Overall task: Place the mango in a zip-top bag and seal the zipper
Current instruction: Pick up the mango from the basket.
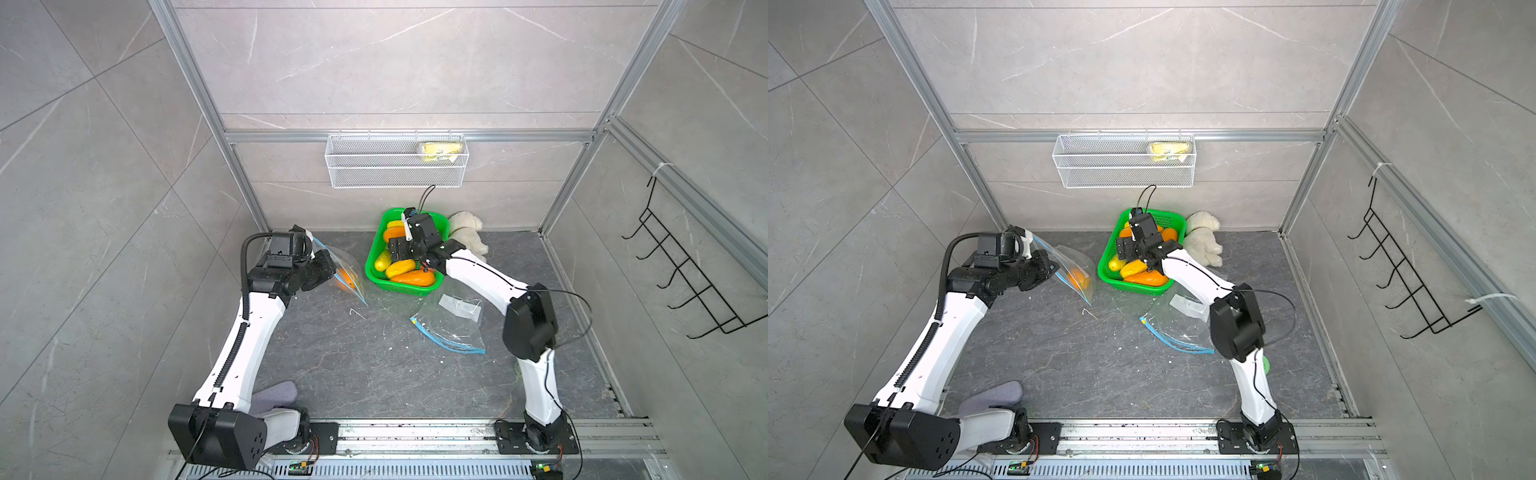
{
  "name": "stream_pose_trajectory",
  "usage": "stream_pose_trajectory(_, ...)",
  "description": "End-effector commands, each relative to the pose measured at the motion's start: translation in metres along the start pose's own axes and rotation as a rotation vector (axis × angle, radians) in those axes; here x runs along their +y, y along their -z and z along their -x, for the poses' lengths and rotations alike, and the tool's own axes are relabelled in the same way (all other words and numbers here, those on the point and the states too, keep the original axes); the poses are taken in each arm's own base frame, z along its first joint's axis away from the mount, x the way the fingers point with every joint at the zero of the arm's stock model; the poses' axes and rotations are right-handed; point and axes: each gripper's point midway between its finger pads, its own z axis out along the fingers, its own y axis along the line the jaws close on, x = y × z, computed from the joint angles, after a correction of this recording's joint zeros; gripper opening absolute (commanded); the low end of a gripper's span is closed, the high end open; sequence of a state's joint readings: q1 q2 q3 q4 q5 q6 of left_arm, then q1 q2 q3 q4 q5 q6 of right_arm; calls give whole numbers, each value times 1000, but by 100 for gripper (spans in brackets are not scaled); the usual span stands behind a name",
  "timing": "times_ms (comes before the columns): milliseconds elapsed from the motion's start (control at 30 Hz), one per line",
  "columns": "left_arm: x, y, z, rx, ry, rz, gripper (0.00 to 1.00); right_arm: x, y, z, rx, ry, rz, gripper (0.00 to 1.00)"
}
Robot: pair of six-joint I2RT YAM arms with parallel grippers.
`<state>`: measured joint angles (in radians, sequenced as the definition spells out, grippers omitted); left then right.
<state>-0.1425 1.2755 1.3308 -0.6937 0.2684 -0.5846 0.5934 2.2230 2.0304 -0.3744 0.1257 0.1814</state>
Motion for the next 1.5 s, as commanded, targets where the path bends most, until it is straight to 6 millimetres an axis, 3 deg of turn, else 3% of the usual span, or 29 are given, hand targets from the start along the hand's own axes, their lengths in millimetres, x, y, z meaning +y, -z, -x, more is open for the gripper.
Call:
stream_pose_trajectory(0,-7,2,8,-15,-15,-35,0,-23,-17,2,81,208,-82,99)
stream_pose_trajectory(133,-6,-3,6,-1,-16,-40,0,-42,-46,7,96,254,-75,100)
stream_pose_trajectory(400,-9,-20,14,12,4,-58,0,-32,-87,-21,129,400,103,99)
stream_pose_trajectory(633,-28,-67,40,80,27,-93,0,-47,-98,-30,143,417,63,100)
stream_pose_trajectory(833,-46,-103,32,157,-36,-54,0,-69,-113,-43,172,418,-27,100)
stream_pose_trajectory(933,-50,-100,26,138,-84,0,0,-76,-117,-54,201,380,-27,100)
stream_pose_trajectory(1100,-47,-74,28,44,-76,-20,0,-66,-119,-61,212,279,73,98)
stream_pose_trajectory(1200,-42,-65,25,37,-84,-11,0,-59,-115,-54,193,226,106,89)
stream_pose_trajectory(1367,-33,-59,14,49,-57,-17,0,-53,-100,-28,142,135,113,55)
stream_pose_trajectory(1467,-38,-49,10,32,-24,-107,0,-45,-83,-8,107,112,132,46)
